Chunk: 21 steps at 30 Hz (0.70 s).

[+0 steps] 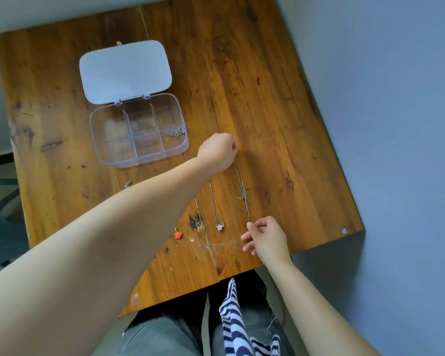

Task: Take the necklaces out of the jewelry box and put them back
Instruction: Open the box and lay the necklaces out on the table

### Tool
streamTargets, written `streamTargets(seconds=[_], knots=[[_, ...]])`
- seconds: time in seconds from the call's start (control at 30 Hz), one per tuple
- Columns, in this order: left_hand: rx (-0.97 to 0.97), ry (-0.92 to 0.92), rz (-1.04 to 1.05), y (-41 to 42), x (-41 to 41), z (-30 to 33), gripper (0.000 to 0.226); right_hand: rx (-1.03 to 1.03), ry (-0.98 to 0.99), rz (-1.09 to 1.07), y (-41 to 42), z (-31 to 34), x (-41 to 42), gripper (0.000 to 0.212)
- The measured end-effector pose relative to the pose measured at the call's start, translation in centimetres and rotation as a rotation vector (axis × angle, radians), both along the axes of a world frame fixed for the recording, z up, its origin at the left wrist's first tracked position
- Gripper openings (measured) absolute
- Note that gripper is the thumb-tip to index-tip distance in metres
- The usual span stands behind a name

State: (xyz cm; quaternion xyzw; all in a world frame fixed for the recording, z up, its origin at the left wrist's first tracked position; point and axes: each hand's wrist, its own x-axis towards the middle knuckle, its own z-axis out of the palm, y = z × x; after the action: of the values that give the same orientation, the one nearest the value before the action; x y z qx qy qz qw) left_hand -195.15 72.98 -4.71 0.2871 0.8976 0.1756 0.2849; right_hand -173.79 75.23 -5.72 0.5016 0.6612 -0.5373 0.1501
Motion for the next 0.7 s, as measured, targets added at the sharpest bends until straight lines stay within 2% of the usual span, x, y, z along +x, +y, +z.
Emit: streamTargets(seconds=[0.2, 0.37, 0.47, 0.57, 0.7], knots=[[-0.005, 0.118, -0.137, -0.1, 0.1, -0.8, 0.014, 0.132, -0.026, 0.126, -0.3, -0.3, 0.5, 0.01], [0.006, 0.136, -0.179, -1.5, 0.1, -0.4, 0.028, 0.139, -0.054, 0.113, -0.3, -0.1, 0.6, 0.019], [0.092, 0.148, -0.174, -3.4, 0.2, 0.4, 0.026, 0.194, -0.052, 0.144, 0.3, 0.8, -0.6, 0.027], [0.203, 0.241, -0.137, -6.5, -0.4, 1.5, 0.02, 0.301, 0.051, 0.258, 0.9, 2.5, -4.4, 0.027], [0.173, 0.386, -0.021, -11.9, -2.5, 1.6, 0.02, 0.465, 0.294, 0.501, 0.6, 4.6, -12.8, 0.017]])
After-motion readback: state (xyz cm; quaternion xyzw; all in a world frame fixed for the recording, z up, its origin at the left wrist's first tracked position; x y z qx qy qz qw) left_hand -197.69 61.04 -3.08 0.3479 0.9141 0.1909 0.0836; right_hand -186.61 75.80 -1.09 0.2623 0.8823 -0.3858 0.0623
